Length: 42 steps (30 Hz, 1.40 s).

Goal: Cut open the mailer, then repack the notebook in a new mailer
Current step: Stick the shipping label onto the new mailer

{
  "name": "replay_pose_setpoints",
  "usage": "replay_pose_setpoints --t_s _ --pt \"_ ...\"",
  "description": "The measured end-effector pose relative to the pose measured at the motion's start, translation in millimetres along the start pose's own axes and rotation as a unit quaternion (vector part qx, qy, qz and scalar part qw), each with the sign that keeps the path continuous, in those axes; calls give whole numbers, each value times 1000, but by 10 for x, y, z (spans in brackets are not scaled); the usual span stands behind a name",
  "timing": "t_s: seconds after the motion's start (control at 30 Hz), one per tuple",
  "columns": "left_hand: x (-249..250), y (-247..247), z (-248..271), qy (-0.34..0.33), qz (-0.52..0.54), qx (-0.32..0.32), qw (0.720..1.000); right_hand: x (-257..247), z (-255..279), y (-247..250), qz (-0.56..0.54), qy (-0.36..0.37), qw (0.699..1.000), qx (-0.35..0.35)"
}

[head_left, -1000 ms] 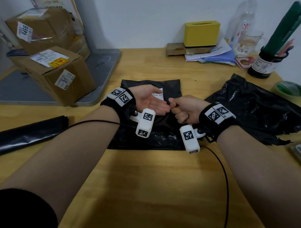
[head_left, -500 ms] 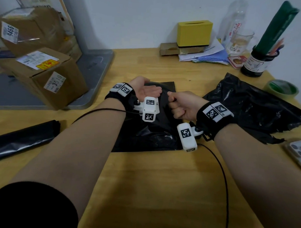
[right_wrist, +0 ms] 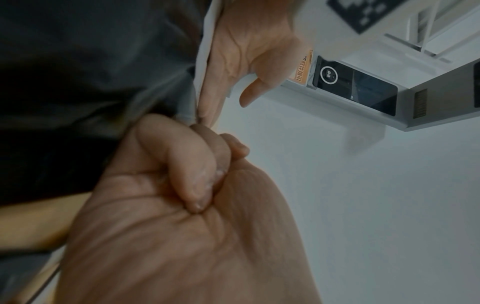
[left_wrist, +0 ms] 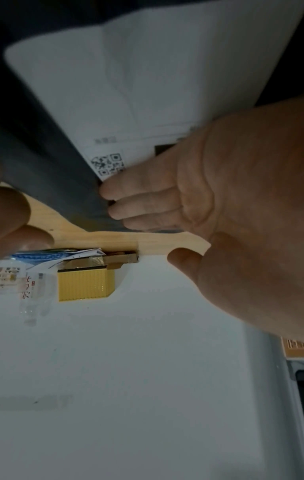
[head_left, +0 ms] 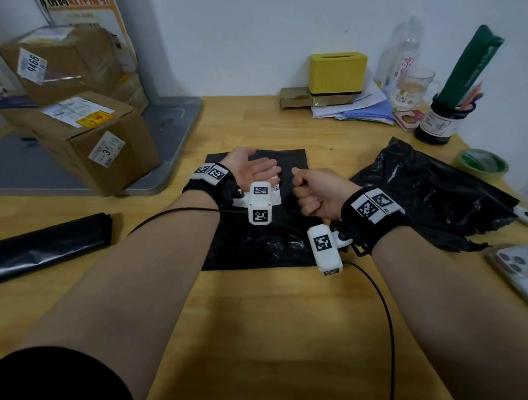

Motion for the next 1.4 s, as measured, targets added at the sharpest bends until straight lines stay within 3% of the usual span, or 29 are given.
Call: replay_pose_setpoints --t_s 0.13,0.37,0.7,0.87,0.93,1.03,1.1,1.4 --pt "12 60 70 24 -27 7 999 83 61 -3 0 -4 1000 4" --pt "-92 186 291 67 -67 -37 995 237 222 -26 -8 6 1000 6" --pt "-302 387 732 38 -62 -8 997 430 655 -99 -12 16 1000 -5" --pt "-407 397 1037 7 -109 2 994 407 921 -139 -63 79 993 -54" --pt "-505 288 1231 -4 -150 -37 988 367 1029 -188 -98 119 985 -82" --pt "-640 90 1500 23 -215 -159 963 300 1144 -262 -145 161 971 -104" --pt "-665 9 1595 25 -228 -206 951 284 1168 -301 -164 177 965 -104" --pt "-694 36 1614 -35 -241 -158 957 352 1112 -325 -139 208 967 -42"
Point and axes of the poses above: each hand's wrist, its own z-axis away from the middle knuckle, its own y-axis out of the back of the hand, x = y × z, the point moved 1 cm from there along -z, towards the middle knuckle, and after that the axes turned 7 degrees about -y, right-handed, at the moved point
